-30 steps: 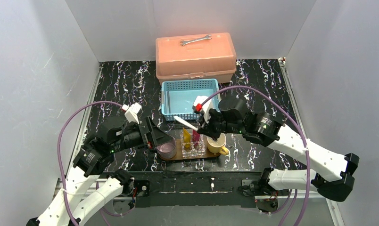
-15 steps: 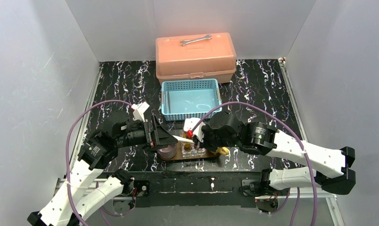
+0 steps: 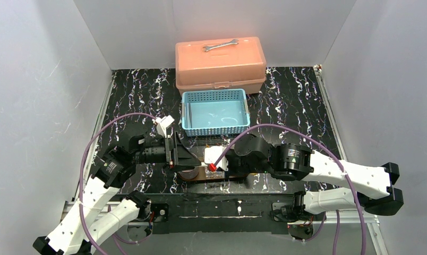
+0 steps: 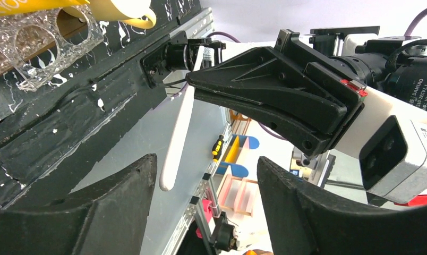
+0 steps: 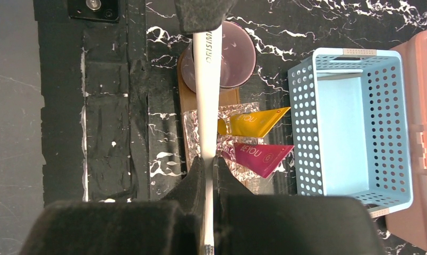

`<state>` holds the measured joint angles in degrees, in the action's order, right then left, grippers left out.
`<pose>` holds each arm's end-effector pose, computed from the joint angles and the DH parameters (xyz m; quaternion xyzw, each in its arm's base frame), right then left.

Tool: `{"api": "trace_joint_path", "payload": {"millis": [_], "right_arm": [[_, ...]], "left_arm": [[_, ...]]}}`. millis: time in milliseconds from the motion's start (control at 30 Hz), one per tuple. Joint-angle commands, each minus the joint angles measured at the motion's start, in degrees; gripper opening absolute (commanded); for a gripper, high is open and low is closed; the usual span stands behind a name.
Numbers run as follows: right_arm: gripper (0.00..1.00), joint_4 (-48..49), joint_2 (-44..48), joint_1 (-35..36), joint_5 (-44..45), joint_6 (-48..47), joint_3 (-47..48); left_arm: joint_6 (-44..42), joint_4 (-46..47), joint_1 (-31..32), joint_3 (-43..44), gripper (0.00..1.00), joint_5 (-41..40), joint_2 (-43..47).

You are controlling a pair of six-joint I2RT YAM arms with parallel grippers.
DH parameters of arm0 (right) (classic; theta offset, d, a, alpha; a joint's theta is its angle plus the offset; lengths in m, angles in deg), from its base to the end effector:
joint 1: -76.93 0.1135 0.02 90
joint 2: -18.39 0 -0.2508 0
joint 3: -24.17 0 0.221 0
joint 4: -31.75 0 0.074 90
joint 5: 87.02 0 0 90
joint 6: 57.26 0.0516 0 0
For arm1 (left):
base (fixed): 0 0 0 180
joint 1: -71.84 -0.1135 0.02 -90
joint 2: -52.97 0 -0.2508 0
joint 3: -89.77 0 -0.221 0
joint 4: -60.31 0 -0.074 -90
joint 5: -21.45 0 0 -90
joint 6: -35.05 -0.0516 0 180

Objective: Prepare toiletry sets of a toothbrush and toothpaste on the tray

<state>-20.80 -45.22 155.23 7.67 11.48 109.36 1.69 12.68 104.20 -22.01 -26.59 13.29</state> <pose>0.0491 0.2161 0.3549 -0.6509 0.5768 0.2037 0.4495 0.0891 -0.0973 0.3425 0.0431 0.7872 -0.5876 0.1819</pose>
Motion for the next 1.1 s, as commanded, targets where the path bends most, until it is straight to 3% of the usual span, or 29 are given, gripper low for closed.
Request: {"api": "trace_joint_path", "payload": {"millis": [0, 700, 800, 900, 1033, 1067], "right_arm": [[0.01, 1.77, 0.35, 1.33, 2.78, -2.0, 1.78], [0.01, 1.39, -0.31, 5.25, 6.77, -3.69, 3.13], [0.01, 1.44, -0.46, 5.62, 7.01, -3.86, 3.17], [0.01, 1.63, -0.55, 5.81, 7.46, -4.05, 3.08], [0.01, 2.16, 0.07, 5.9, 7.76, -3.78, 2.42], [0.06, 2.62, 0.48, 5.9, 8.21, -3.61, 2.17]], "left_arm": [[-0.79, 0.7, -0.28, -0.81, 0.65, 4.76, -0.42], [-3.72, -0.45, -0.37, -2.46, 0.26, 8.38, -0.28], [-4.07, -0.31, -0.35, -2.55, 0.16, 8.77, -0.39], [-4.51, -0.27, -0.37, -2.59, 0.0, 8.94, -0.4], [-5.77, -1.05, -0.37, -3.27, 0.0, 7.63, 0.07], [-5.98, -1.11, -0.37, -3.65, 0.0, 7.2, 0.31]]}}
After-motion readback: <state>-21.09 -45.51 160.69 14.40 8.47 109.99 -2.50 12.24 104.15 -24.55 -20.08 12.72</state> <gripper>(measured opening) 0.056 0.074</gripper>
